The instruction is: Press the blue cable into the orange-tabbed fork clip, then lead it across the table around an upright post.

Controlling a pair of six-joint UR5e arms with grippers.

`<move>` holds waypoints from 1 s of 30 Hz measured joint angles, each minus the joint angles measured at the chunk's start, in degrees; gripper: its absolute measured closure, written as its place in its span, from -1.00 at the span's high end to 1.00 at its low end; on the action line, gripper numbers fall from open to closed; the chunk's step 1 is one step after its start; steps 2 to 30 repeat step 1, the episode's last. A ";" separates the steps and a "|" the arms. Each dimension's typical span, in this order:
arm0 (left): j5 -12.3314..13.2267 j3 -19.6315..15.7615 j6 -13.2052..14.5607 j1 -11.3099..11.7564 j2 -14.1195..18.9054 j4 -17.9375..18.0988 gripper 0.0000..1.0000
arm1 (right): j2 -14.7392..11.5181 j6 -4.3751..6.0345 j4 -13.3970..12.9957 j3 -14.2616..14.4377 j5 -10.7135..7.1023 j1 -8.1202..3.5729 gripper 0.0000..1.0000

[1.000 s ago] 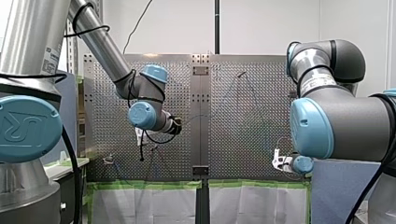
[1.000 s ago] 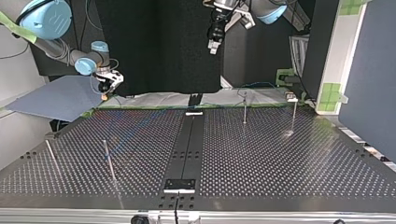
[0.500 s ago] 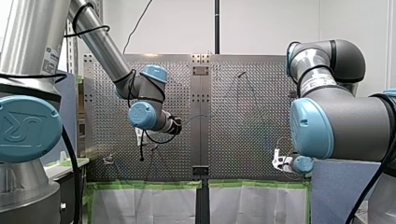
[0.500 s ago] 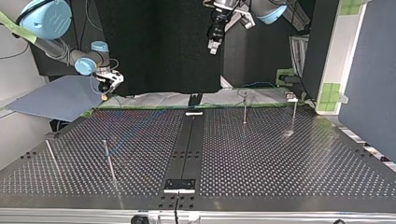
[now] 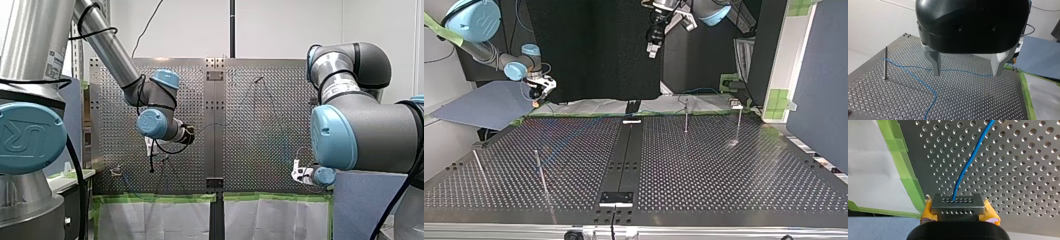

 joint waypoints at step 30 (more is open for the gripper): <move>0.00 0.00 0.00 0.00 0.00 0.00 1.00 | 0.00 0.00 0.00 0.00 0.00 0.00 -1.00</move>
